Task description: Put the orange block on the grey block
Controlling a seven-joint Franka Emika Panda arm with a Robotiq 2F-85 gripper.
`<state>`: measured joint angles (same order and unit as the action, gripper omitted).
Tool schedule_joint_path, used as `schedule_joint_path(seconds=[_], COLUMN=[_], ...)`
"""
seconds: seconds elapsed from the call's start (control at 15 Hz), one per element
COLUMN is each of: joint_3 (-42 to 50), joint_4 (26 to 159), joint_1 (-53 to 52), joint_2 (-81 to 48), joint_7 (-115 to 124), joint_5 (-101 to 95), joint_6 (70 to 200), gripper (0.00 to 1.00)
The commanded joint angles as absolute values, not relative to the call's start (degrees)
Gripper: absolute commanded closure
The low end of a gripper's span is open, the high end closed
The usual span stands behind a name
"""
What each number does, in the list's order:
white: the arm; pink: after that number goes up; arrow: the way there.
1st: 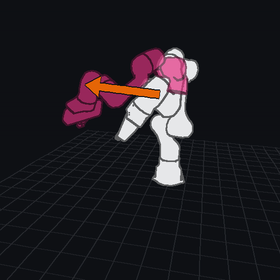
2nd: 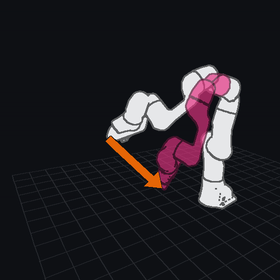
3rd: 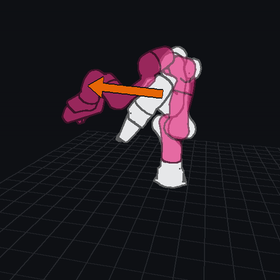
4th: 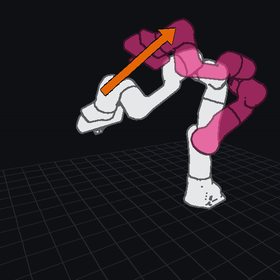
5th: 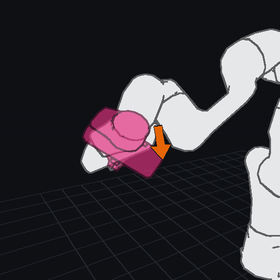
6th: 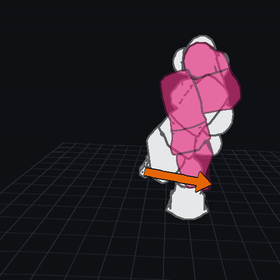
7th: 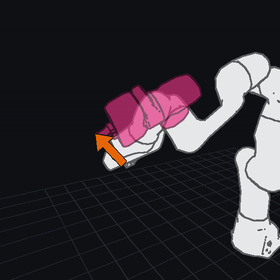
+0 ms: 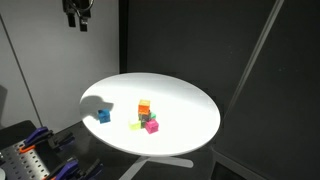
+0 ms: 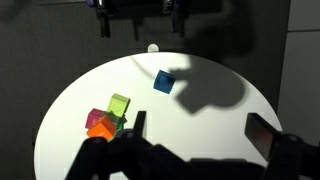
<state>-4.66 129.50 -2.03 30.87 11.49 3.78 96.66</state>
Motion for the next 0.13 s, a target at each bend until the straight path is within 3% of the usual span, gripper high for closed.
schedule_joint_path(seconds=[0.0,0.07], joint_3=[-4.86,-4.86], joint_4=[129.40,129.40], joint_1=[-1.75,-1.75], joint_2=[30.84,30.84], joint_7=[11.38,11.38], joint_5=[3.87,3.87], joint_6=[96.56,96.56], gripper=[0.00,0.00])
